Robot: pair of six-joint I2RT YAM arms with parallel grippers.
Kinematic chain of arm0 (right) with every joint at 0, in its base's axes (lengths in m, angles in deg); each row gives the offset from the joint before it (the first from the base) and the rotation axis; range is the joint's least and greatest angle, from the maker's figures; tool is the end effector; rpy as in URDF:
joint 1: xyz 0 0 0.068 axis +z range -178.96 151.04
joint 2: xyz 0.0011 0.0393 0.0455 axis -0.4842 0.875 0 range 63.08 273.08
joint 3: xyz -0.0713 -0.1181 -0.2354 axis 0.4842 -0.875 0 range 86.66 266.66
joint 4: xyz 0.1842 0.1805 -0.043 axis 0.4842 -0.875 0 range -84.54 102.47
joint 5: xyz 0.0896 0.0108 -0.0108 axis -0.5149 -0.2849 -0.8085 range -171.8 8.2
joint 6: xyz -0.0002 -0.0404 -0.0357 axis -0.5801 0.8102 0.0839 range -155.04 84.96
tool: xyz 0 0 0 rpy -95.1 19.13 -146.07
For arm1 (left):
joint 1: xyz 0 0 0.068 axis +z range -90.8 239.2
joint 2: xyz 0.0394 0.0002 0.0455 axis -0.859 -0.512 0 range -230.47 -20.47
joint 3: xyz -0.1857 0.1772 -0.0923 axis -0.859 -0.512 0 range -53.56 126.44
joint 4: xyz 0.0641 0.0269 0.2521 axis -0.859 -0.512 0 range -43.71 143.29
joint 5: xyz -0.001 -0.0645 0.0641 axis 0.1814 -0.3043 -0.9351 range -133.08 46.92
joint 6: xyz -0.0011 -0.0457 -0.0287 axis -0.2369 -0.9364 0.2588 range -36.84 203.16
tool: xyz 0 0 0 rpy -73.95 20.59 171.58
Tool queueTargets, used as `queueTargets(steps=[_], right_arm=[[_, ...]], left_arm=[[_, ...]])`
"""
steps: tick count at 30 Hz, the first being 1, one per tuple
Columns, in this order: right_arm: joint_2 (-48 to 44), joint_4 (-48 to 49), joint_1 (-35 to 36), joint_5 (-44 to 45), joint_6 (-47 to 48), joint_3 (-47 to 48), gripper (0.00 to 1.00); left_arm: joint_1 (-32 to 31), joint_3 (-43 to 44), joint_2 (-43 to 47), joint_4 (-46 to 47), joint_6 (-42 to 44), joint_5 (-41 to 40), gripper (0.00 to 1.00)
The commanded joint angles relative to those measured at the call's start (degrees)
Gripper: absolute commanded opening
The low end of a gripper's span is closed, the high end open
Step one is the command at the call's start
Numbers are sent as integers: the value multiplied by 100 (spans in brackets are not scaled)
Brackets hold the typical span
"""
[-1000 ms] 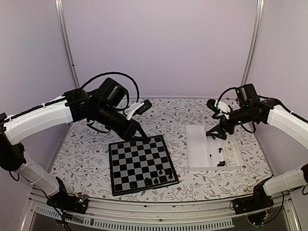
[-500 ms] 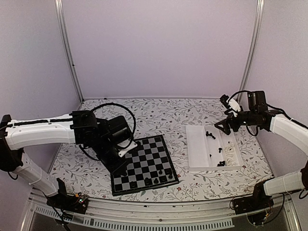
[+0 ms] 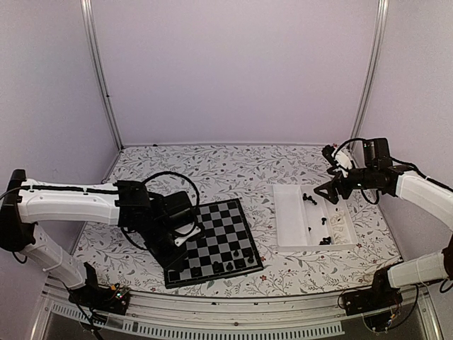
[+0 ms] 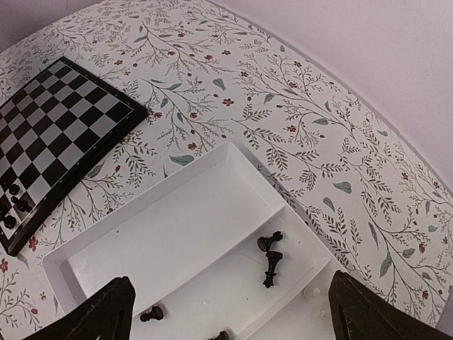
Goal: Set up the chess pieces on the board
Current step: Place the chess piece on the chessboard.
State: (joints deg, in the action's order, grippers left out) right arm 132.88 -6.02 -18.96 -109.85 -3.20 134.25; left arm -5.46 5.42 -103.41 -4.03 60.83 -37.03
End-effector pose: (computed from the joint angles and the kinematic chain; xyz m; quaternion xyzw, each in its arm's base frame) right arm 0.2515 0.0612 0.2555 -0.4092 0.7876 0.1397 0.4390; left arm 0.1047 -0.2297 0.2226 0.3633 0.9271 -0.0905 0.0190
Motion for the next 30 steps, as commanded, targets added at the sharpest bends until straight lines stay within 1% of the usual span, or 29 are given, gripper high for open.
queueTargets(steps=[1, 10, 22, 26, 28, 29, 30], right_arm=[[27, -74, 2, -189, 101, 4, 99], [95, -142, -4, -268, 178, 5, 99], [216, -239, 2, -393, 229, 65, 99], [214, -251, 1, -394, 238, 57, 99], [218, -253, 0, -409, 241, 57, 99], [218, -263, 0, -411, 244, 57, 99], [225, -257, -1, -411, 244, 57, 99]], left_arm=[[-90, -170, -209, 468, 61, 94, 0], [-82, -181, -707, 629, 266, 131, 0], [-81, -174, -991, 581, 321, -79, 0], [-81, -168, -1040, 501, 317, -219, 2], [-81, -155, -1045, 500, 322, -227, 5], [-81, -144, -1041, 490, 321, -226, 8], [-81, -135, -1048, 486, 317, -229, 15]])
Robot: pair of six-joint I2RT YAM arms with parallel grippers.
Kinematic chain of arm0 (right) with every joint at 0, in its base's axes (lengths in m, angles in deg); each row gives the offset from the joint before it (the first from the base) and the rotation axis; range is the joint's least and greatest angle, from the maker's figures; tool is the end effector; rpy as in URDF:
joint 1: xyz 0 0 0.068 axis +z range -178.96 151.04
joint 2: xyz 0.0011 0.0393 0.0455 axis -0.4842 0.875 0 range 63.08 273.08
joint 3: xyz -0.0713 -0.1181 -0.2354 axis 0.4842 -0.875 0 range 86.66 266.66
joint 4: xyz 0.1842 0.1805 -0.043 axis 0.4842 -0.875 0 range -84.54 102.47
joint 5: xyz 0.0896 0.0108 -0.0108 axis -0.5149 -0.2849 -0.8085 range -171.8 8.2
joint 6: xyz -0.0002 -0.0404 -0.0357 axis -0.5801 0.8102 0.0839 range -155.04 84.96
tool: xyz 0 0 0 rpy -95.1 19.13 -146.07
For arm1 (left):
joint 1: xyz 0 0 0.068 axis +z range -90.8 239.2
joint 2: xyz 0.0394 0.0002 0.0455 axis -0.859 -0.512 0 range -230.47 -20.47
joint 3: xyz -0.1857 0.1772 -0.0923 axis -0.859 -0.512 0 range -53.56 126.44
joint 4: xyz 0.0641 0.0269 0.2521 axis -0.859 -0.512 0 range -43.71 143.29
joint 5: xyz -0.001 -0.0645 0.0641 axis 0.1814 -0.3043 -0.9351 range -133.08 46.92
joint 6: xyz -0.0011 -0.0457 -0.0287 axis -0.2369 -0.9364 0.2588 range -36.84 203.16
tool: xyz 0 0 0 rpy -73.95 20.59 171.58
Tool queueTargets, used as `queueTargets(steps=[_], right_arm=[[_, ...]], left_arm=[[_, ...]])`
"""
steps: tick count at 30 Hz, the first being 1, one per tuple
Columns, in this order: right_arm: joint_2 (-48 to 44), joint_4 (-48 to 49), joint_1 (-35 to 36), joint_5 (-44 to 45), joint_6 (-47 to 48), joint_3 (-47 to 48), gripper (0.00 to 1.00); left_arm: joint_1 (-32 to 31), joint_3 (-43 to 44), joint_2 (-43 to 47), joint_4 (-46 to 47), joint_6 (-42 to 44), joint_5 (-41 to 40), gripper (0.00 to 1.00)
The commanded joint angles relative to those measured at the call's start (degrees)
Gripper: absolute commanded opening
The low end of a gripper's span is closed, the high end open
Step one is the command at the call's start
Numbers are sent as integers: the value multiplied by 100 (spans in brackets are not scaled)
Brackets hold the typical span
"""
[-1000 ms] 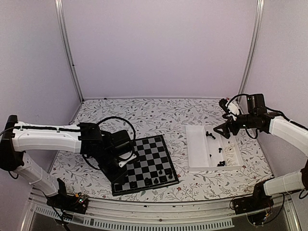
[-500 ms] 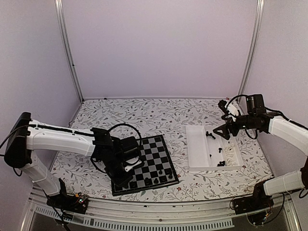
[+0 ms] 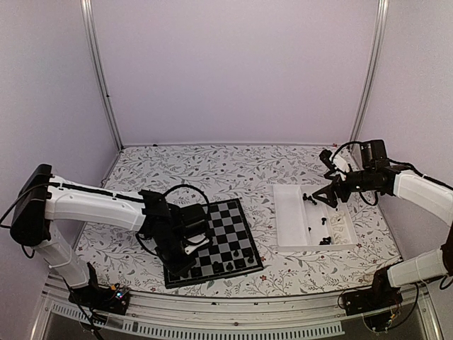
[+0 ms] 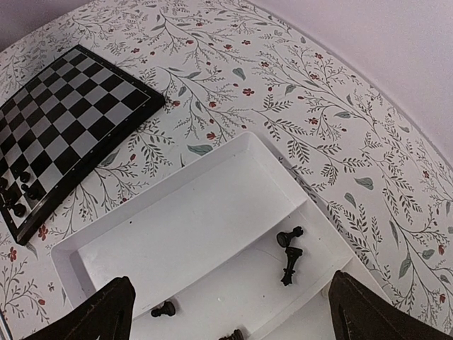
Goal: Set up the chess pieces on the board
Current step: Place the chess piece on the chessboard.
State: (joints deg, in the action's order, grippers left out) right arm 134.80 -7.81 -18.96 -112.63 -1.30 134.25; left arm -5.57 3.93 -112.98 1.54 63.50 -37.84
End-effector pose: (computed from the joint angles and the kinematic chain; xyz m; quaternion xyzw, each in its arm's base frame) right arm 0.2530 0.0630 0.2457 -0.4266 0.7864 0.1630 0.4159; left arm 0.1134 -0.2482 0.1764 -0.3843 -0.9217 0.0528 0.0097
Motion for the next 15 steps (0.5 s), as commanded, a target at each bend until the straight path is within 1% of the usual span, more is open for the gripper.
queueTargets(steps=[1, 3, 11, 15], right_arm=[[34, -82, -3, -140, 58, 61, 99], [35, -97, -3, -150, 55, 66, 99], [35, -132, -1, -202, 51, 110, 99], [26, -144, 1, 25, -46, 334, 99]], left_arm=[[-73, 22, -94, -81, 53, -134, 22], [-71, 46, -79, -99, 58, -128, 29], [-71, 293, 165, -135, 87, -100, 37], [-59, 815, 576, -765, 280, -460, 42]])
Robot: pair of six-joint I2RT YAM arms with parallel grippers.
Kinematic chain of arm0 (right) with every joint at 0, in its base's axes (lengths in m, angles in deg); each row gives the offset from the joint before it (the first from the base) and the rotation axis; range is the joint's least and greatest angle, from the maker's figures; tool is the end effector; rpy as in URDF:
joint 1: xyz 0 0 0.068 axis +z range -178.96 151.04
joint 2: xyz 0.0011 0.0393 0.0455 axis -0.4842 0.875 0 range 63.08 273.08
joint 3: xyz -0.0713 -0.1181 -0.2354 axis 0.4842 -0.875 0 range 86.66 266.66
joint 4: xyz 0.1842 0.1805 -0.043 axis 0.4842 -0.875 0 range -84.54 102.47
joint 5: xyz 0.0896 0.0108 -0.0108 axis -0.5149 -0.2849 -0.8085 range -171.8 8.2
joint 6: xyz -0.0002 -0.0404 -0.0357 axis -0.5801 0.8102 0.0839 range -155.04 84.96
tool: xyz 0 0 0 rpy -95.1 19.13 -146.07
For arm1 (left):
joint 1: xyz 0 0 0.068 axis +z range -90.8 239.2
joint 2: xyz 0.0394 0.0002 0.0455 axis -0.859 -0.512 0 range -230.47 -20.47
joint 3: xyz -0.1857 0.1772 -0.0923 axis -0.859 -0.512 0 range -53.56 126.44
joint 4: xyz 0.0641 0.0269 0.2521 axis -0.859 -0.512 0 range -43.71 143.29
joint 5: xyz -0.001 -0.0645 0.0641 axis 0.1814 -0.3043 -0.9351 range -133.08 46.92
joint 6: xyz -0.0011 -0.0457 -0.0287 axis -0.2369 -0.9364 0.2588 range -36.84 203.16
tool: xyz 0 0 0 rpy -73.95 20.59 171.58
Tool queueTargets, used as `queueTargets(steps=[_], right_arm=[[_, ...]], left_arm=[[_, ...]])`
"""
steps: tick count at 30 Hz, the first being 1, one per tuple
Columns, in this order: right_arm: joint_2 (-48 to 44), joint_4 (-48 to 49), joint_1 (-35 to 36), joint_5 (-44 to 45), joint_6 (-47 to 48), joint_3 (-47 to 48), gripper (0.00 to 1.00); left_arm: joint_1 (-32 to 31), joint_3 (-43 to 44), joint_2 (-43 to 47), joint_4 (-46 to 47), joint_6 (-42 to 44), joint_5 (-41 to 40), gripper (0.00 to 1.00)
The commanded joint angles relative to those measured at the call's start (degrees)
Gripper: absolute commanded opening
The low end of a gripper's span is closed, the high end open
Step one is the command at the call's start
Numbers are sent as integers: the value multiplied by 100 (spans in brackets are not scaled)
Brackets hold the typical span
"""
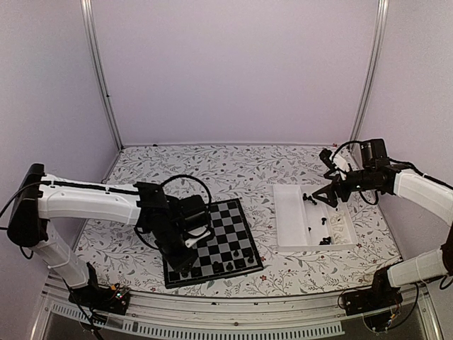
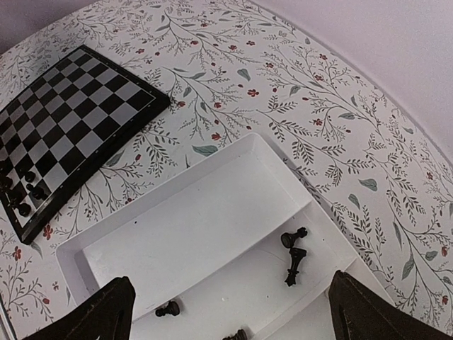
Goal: Set up the chess pieces on the board
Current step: Place the chess piece on the chessboard, then pick up the chess piece from the storage box.
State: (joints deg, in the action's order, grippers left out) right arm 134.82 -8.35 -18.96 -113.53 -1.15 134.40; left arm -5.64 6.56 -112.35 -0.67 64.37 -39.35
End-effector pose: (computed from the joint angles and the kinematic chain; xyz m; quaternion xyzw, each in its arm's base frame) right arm 0.2523 0.0633 0.2459 -0.4292 0.7845 0.1705 0.4137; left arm 0.1156 -0.2515 0.1901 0.3918 0.9187 -0.0492 0.0062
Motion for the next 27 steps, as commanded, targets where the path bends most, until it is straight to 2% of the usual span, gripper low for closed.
queueTargets(steps=[1, 5, 7, 10, 14, 19, 27], right_arm=[[45, -102, -3, 184, -121, 398, 99], [368, -321, -16, 298, -67, 775, 97], [680, -541, -20, 442, 190, 1012, 88], [1337, -774, -17, 757, 293, 1361, 66], [2090, -991, -10, 973, 166, 1674, 52], [2667, -1094, 0, 1196, 161, 1846, 49], [3302, -1195, 115, 1533, 55, 2166, 44]], left_arm=[[-28, 719, 627, -653, 272, -347, 44], [197, 1388, 836, -424, 623, -728, 47], [322, 1569, 819, -28, 761, -779, 48], [410, 1730, 697, 710, 864, -980, 48], [459, 1736, 447, 1831, 816, -789, 48], [457, 1706, 105, 2516, 767, -479, 48], [462, 1420, 64, 2802, 710, -417, 48]])
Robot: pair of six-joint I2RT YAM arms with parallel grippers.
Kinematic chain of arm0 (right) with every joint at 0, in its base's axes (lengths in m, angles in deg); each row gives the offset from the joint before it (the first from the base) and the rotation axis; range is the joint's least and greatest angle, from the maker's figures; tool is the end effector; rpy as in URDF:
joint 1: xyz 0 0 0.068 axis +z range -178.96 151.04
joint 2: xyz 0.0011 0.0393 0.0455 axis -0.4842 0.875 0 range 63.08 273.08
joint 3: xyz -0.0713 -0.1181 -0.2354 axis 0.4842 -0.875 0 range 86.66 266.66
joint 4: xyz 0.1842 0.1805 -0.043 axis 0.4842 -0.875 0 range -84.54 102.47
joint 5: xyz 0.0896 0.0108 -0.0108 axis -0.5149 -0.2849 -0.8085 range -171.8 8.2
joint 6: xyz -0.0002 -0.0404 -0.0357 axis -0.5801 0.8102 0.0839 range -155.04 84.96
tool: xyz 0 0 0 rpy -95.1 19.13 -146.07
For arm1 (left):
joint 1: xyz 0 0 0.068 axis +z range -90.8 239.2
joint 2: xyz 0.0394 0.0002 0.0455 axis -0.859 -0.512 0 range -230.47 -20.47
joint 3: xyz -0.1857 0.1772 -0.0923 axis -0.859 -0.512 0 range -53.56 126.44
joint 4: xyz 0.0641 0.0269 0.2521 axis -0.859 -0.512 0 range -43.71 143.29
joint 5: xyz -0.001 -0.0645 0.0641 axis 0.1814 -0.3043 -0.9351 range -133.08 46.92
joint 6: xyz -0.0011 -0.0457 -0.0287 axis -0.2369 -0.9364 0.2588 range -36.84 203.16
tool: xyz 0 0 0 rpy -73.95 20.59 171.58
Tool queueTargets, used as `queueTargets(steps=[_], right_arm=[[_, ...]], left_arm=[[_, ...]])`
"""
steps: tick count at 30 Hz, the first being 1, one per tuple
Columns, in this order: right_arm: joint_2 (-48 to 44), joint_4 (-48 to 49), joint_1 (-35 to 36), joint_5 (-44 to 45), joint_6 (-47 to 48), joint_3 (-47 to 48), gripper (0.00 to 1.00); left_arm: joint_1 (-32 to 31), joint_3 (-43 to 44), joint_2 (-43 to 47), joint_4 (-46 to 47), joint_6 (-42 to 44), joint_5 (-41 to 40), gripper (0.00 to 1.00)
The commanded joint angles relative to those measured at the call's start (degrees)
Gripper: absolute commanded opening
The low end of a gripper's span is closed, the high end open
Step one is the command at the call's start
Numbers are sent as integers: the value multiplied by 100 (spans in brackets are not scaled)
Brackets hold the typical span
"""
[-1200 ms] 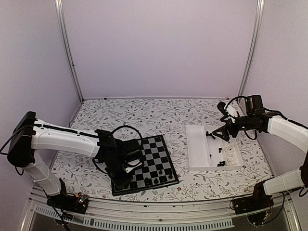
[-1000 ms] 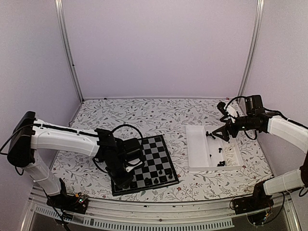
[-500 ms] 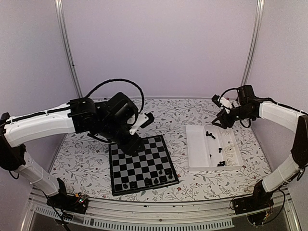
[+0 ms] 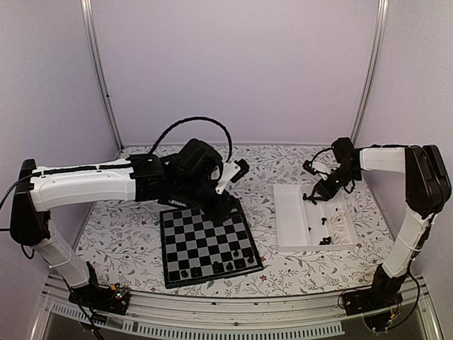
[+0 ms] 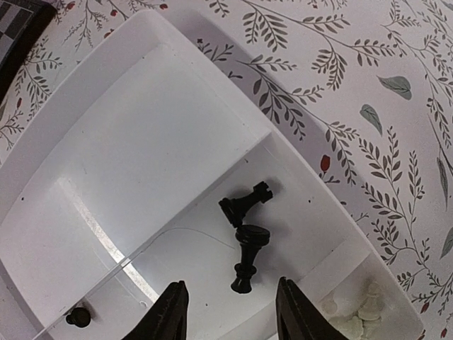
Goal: Set up the chess pieces on the board
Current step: Pick up the chess piece from the storage box.
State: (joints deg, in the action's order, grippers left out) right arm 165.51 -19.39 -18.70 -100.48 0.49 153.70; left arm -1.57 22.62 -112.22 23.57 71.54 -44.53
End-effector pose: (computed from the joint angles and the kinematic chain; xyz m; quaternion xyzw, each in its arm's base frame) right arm 0.3454 0.0739 0.1790 -0.4057 0.8787 0.1127 0.2247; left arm 0.1754 -0.3114 0.2914 0.3802 0.8429 -0.2152 0.3139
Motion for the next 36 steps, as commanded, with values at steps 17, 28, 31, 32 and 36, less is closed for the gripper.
queueTargets(steps=[17, 28, 31, 32, 36], right_arm=[[1139, -394, 422, 961, -640, 1021, 31], [1146, -481, 450, 994, -801, 864, 29], [1215, -442, 445, 929, -827, 891, 26], [1245, -453, 449, 901, -837, 923, 26], [1410, -500, 448, 770, -920, 1077, 22]], left_arm=[[57, -525, 201, 528, -114, 294, 48], [57, -504, 112, 551, -94, 330, 48], [56, -493, 75, 590, -114, 371, 48], [57, -486, 58, 604, -125, 381, 48], [57, -456, -21, 659, -180, 460, 48]])
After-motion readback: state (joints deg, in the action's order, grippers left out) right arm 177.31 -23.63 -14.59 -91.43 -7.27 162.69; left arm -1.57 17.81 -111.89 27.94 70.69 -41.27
